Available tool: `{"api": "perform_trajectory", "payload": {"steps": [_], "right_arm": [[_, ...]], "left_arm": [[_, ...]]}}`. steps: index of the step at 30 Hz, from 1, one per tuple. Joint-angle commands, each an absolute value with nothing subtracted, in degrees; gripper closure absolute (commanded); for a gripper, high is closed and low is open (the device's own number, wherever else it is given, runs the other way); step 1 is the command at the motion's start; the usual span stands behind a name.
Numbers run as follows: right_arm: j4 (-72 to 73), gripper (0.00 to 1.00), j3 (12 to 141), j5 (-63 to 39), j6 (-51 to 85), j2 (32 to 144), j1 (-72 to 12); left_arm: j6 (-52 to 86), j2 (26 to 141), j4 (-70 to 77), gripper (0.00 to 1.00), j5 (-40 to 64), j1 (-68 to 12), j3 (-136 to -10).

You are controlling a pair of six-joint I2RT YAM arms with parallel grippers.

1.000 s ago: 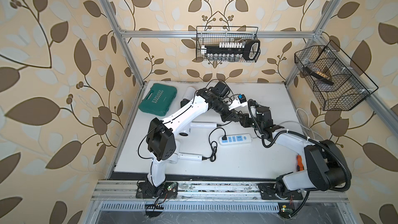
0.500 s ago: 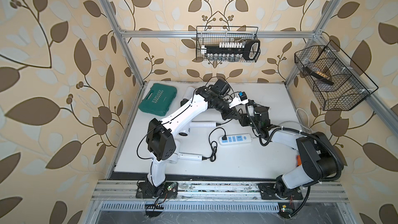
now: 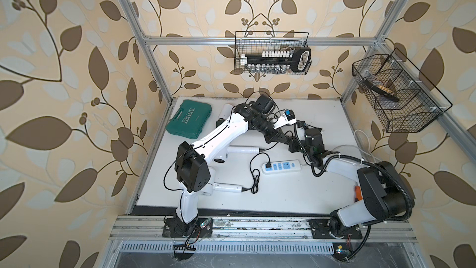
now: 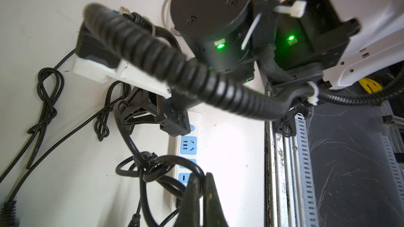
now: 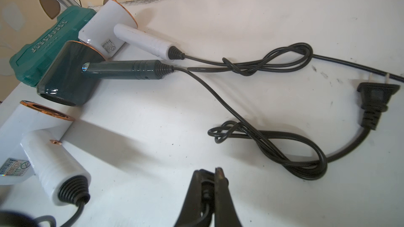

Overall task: Charge the blow dryers
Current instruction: Pick up the plug from the center of the board.

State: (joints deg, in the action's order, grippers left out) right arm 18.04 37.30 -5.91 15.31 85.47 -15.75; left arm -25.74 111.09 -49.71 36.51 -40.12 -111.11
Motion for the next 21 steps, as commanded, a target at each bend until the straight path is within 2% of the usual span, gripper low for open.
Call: {"api": "perform_trajectory", "payload": {"steps": [1, 6, 14, 18, 20, 21], "right_arm": [[6.1, 1.0, 40.3, -1.6, 18.2, 82.0, -15.8], [-7.3, 1.0, 43.3, -1.6, 21.2, 77.5, -17.2], [-8.7, 1.0, 41.7, -4.7, 22.2, 73.1, -24.8], [-8.2, 1.0, 41.5, -4.1, 23.0, 74.3, -27.2], [-7.4, 1.0, 40.9, -3.5, 23.3, 74.7, -28.7], [-7.0, 1.0, 40.7, -3.2, 23.3, 74.8, -29.4]], "left_arm": [[-23.0, 112.1, -48.4, 1.0, 29.6, -38.9, -115.4], [-19.1, 118.3, -48.4, 1.0, 22.7, -37.0, -120.9], [-14.7, 123.5, -45.6, 1.0, 21.7, -34.9, -121.8], [-12.9, 121.5, -44.1, 0.8, 22.4, -34.7, -118.5], [-11.6, 119.2, -43.1, 0.57, 22.4, -34.6, -115.0], [-10.9, 118.1, -42.9, 0.5, 22.3, -34.7, -114.0]]}}
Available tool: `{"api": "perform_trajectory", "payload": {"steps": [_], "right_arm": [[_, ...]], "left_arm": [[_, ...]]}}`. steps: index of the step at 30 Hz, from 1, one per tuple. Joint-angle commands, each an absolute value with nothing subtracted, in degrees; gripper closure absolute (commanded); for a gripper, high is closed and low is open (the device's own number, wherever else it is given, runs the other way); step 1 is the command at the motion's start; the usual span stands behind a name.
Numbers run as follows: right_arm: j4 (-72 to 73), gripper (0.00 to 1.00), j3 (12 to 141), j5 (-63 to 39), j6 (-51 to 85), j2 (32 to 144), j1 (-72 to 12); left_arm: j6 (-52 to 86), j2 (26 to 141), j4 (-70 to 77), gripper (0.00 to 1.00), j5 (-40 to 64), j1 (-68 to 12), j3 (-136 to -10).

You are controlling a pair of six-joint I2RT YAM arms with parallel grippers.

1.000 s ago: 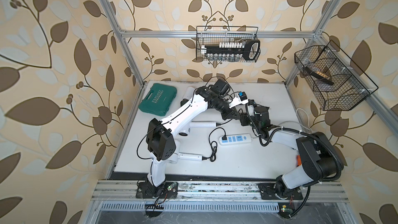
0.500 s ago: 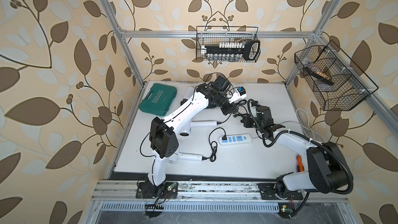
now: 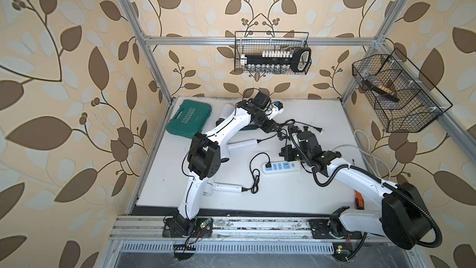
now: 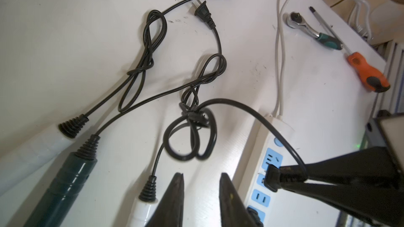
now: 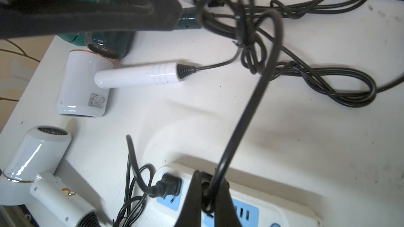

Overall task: Charge the blow dryers
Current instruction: Pick up the plug from the center of the board, then adjust the socket at the center of the board.

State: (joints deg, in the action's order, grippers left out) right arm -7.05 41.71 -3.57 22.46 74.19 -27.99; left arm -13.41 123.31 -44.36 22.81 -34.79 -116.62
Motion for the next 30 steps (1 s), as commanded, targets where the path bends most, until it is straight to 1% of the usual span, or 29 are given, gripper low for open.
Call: {"api": "perform_trajectory", "payload": {"steps": [1, 2, 6, 9, 12, 13, 15, 16, 19, 22, 27, 30], "right_arm": [[-6.6, 1.0, 40.4, -2.7, 23.3, 74.8, -30.2], [-6.4, 1.0, 40.3, -2.2, 23.4, 74.8, -30.8], [-5.4, 1.0, 40.1, -2.3, 21.9, 74.8, -31.2], [-3.9, 1.0, 39.8, -3.4, 16.1, 74.0, -31.1], [1.2, 1.0, 37.4, -10.7, 4.1, 71.7, -31.0], [2.2, 1.0, 36.7, -15.4, -0.3, 70.7, -30.6], [1.5, 1.0, 36.3, -30.5, -12.0, 69.8, -28.4], [-0.6, 1.0, 37.4, -35.4, -16.6, 70.0, -27.1], [-9.9, 1.0, 42.1, -40.3, -22.5, 73.3, -24.7], [-16.0, 1.0, 44.4, -40.9, -29.9, 74.9, -24.2], [-19.8, 1.0, 44.7, -43.1, -42.6, 76.5, -22.6], [-21.4, 1.0, 45.4, -47.1, -48.6, 78.5, -19.7]], "left_arm": [[-10.0, 116.7, -42.7, 0.46, 22.1, -34.6, -112.9], [-9.1, 115.2, -42.4, 0.43, 21.6, -34.7, -111.5], [-5.3, 108.6, -39.9, 0.42, 20.1, -34.6, -104.5], [-3.3, 104.0, -39.0, 0.42, 20.0, -34.6, -99.6], [-2.3, 99.3, -38.6, 0.42, 20.1, -34.6, -94.8], [-2.1, 97.7, -38.3, 0.43, 20.1, -34.6, -93.0], [-1.8, 94.6, -37.7, 0.43, 20.7, -34.6, -89.3], [-1.5, 93.0, -37.2, 0.43, 21.3, -34.6, -87.4], [-0.6, 88.6, -35.5, 0.45, 22.6, -34.6, -81.9], [-0.5, 84.9, -34.5, 0.45, 23.5, -34.6, -77.9], [-1.4, 80.9, -33.7, 0.45, 26.4, -34.6, -73.2], [-1.8, 79.4, -33.6, 0.46, 26.3, -34.6, -71.3]]}}
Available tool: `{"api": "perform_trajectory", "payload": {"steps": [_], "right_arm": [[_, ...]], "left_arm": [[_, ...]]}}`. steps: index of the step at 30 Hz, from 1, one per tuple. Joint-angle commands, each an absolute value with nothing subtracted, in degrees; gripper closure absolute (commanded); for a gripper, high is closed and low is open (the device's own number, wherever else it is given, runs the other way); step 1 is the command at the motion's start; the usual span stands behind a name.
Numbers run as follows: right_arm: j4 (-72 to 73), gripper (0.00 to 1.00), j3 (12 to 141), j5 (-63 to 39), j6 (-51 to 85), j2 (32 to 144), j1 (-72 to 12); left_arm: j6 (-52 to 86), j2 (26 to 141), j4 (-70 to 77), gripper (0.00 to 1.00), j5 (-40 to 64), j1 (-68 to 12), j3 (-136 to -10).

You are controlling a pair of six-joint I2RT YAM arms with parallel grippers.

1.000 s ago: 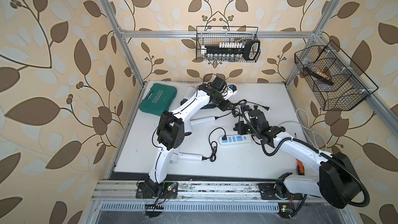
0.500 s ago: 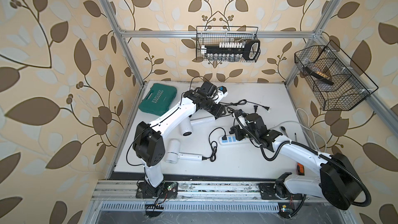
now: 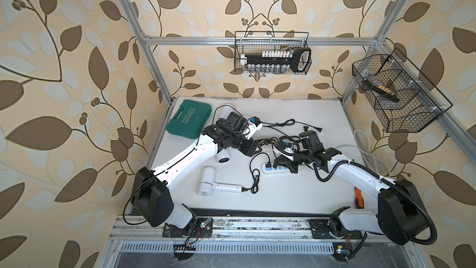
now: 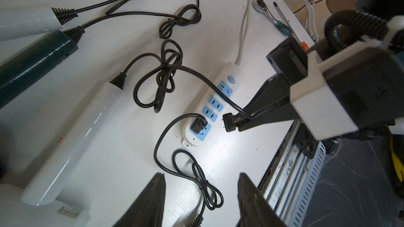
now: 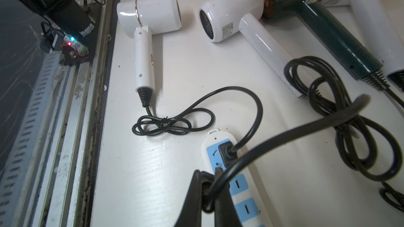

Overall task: Charge the blow dryers
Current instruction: Adjust the socket at the center of the board.

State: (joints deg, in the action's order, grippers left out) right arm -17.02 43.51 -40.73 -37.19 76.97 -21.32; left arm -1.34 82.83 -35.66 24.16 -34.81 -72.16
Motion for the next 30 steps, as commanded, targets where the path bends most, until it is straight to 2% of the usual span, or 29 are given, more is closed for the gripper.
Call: {"api": "perform_trajectory", "payload": {"steps": [1, 5, 13, 20, 24, 30], "right_arm": [[-22.2, 1.0, 45.8, -48.1, -51.0, 79.3, -18.8], [-32.8, 1.0, 51.6, -50.4, -62.3, 84.4, -17.2], [-33.2, 1.0, 53.2, -45.6, -67.6, 90.2, -17.5], [-28.2, 1.0, 52.6, -44.4, -61.5, 89.5, -18.0], [-18.6, 1.0, 50.5, -46.0, -50.5, 87.0, -15.8], [-19.8, 1.0, 54.1, -44.4, -45.0, 89.8, -15.3]], "left_arm": [[-1.9, 78.9, -33.2, 0.46, 26.5, -34.6, -70.6], [-1.8, 77.6, -32.3, 0.47, 27.7, -34.6, -68.9], [-0.5, 78.5, -30.5, 0.47, 29.9, -34.6, -66.5], [9.5, 77.8, -20.2, 0.46, 30.9, -36.1, -57.4], [14.4, 77.8, -15.6, 0.46, 23.5, -42.1, -53.6], [22.6, 84.9, -10.8, 0.49, 17.3, -49.0, -52.5]]}}
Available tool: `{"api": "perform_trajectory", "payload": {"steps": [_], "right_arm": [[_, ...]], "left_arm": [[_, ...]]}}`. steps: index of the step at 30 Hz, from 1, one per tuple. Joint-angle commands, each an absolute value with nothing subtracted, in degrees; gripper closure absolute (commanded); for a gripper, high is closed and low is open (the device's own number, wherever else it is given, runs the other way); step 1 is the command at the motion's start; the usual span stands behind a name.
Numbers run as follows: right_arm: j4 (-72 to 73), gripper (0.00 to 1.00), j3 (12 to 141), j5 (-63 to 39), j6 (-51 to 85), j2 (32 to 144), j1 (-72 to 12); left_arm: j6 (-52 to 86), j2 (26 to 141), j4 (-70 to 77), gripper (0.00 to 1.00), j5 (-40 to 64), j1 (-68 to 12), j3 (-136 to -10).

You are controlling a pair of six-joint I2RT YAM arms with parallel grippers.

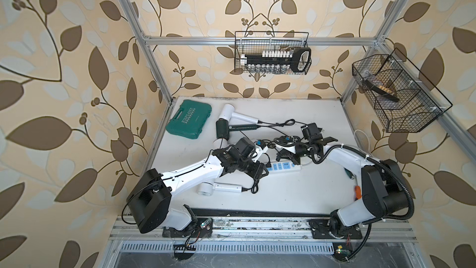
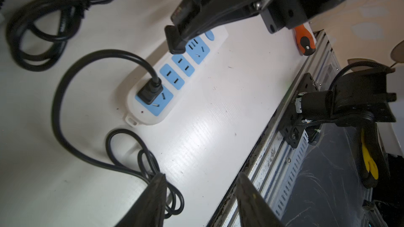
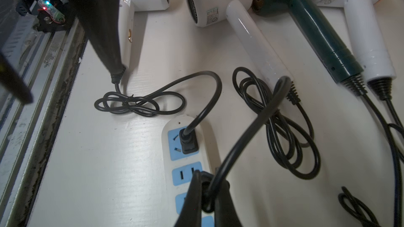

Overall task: Charge the blow dryers
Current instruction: Adjust the socket at the center of the board.

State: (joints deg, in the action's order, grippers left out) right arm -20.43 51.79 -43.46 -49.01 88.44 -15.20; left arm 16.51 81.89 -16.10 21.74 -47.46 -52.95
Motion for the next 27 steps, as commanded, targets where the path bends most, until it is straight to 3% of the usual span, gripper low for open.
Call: {"api": "perform_trajectory", "payload": {"steps": [1, 12, 27], "right_arm": [[-20.4, 1.0, 54.8, -44.1, -44.7, 90.6, -15.2], [-24.8, 1.0, 56.3, -31.8, -38.5, 92.5, -15.8], [-28.9, 1.0, 56.4, -32.0, -38.7, 94.7, -16.2]], "left_arm": [[23.8, 85.7, -10.0, 0.49, 16.6, -49.6, -52.3], [31.4, 95.4, -2.0, 0.5, 15.3, -51.9, -52.4], [31.3, 103.3, -0.5, 0.51, 12.7, -50.7, -56.6]]}}
